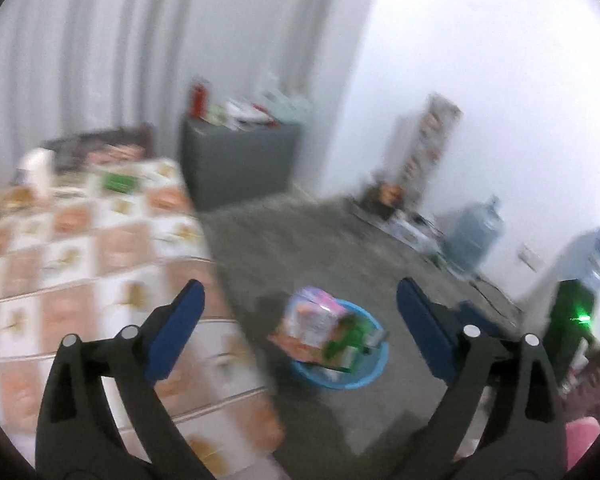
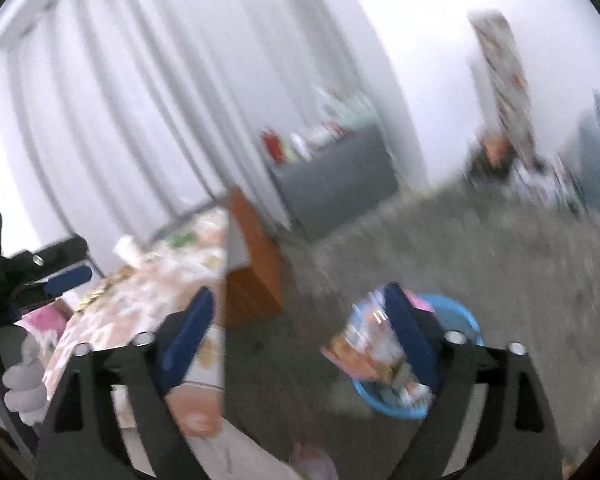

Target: Collect trash

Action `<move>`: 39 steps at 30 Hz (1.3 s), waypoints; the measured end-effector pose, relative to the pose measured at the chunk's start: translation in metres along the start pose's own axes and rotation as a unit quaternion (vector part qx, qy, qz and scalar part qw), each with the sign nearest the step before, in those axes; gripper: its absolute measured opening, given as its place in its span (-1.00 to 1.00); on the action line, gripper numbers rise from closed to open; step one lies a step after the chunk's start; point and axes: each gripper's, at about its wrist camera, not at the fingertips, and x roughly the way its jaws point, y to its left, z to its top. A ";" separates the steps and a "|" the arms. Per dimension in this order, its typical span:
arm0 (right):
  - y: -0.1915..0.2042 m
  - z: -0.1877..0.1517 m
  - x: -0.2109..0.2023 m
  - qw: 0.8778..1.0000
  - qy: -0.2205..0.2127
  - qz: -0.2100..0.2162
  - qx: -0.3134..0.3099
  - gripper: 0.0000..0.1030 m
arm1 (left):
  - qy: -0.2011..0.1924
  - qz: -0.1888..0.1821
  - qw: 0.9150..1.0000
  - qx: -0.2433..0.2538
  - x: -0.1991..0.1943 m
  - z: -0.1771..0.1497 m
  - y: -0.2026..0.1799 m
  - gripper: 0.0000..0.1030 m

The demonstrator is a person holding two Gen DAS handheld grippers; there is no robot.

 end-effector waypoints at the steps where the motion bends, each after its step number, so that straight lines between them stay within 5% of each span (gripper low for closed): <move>1: 0.013 0.003 -0.007 1.000 -0.014 0.004 -0.012 0.88 | -0.013 0.008 1.000 -0.005 -0.020 -0.002 0.008 0.83; 4: 0.053 0.009 -0.023 0.998 -0.032 0.030 -0.048 0.88 | -0.026 0.033 0.998 -0.037 -0.065 -0.011 0.033 0.83; 10: 0.126 -0.003 -0.036 0.992 0.003 0.056 -0.113 0.88 | -0.035 0.094 0.992 -0.083 -0.112 -0.036 0.076 0.83; 20: 0.170 -0.044 -0.010 0.981 0.137 -0.040 -0.132 0.88 | 0.034 0.235 0.960 -0.148 -0.122 -0.093 0.123 0.83; 27: 0.166 -0.060 0.005 0.966 0.189 -0.102 -0.144 0.88 | 0.078 0.258 0.947 -0.174 -0.112 -0.110 0.144 0.83; 39: 0.151 -0.076 0.012 0.956 0.222 -0.133 -0.136 0.88 | 0.085 0.273 0.947 -0.149 -0.111 -0.114 0.136 0.83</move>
